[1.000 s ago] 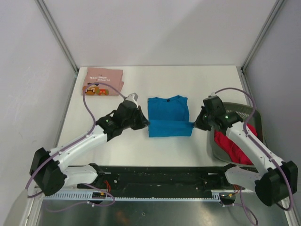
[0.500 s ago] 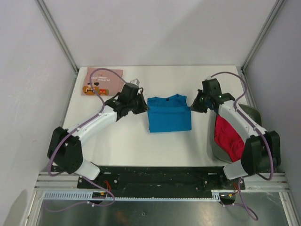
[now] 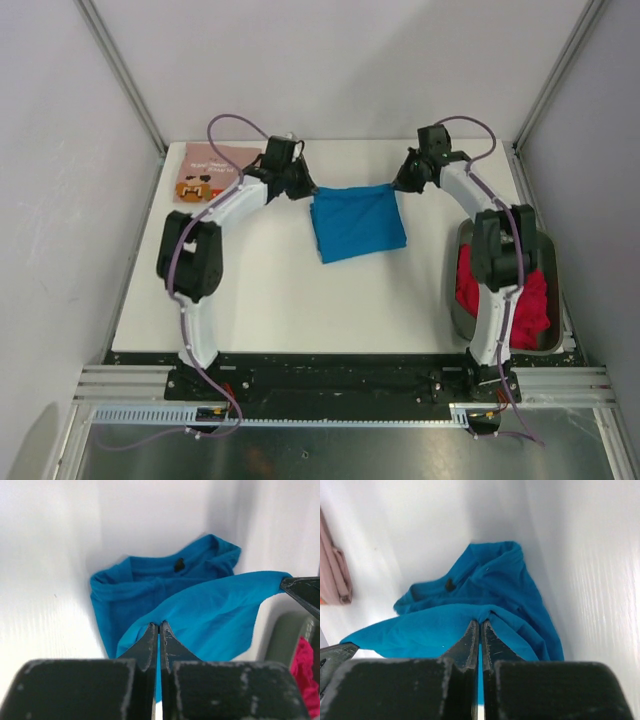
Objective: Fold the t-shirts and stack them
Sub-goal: Fold the long partially folded tshirt into a neat square
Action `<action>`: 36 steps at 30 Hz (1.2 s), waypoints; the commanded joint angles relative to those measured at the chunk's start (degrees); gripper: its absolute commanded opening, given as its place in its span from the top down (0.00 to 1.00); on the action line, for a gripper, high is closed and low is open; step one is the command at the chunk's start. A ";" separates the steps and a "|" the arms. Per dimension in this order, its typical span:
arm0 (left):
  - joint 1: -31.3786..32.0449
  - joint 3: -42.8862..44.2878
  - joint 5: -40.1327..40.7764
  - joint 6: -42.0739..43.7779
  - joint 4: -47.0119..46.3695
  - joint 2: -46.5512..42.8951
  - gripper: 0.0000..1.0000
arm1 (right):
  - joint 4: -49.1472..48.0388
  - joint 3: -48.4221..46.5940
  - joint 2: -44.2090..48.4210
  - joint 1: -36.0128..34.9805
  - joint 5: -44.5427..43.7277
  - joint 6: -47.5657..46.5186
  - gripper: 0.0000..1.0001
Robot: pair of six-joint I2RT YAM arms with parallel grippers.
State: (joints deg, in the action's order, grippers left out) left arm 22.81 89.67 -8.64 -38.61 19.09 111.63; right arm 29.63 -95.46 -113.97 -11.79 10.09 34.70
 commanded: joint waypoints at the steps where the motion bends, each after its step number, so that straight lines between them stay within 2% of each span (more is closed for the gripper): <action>1: -2.57 6.72 -2.20 1.28 -0.81 7.93 1.00 | -3.03 -9.45 -11.75 1.10 2.62 0.80 1.00; 7: -4.28 9.42 -3.44 -0.38 -0.99 15.40 1.00 | -2.81 -17.20 -21.78 1.41 4.32 2.14 0.99; 11: -4.84 8.55 -2.74 -0.64 -1.73 15.48 1.00 | -3.17 -18.90 -22.65 1.61 3.46 1.53 0.76; 14: -5.01 7.90 -2.22 -0.41 -2.45 14.30 1.00 | -3.07 -19.18 -21.32 1.75 2.43 1.06 0.64; 17: -5.36 6.86 -1.83 -0.49 -3.00 12.82 1.00 | -3.72 -16.87 -17.73 1.70 0.64 0.44 0.56; 25: -6.42 2.11 1.16 -2.45 -4.58 8.88 0.99 | -8.42 -3.09 -6.96 0.80 -3.44 -1.01 0.50; 29: -6.93 2.02 0.74 -2.85 -4.91 9.23 0.95 | -9.56 0.30 -5.08 -0.76 -4.38 -2.03 0.49; 33: -7.21 1.51 -0.18 -2.79 -4.94 9.61 0.85 | -10.04 2.92 -4.92 -2.13 -4.03 -2.63 0.49; 34: -7.32 0.97 -0.12 -2.79 -4.98 9.37 0.81 | -9.90 3.71 -4.93 -2.37 -4.07 -2.75 0.49; 36: -7.40 -0.56 0.48 -2.63 -5.06 8.33 0.66 | -9.82 5.35 -4.79 -2.67 -4.39 -2.92 0.49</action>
State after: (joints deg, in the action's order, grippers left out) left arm 16.01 91.39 -9.21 -40.91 15.31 124.18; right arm 20.71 -92.86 -120.73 -13.47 6.90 33.45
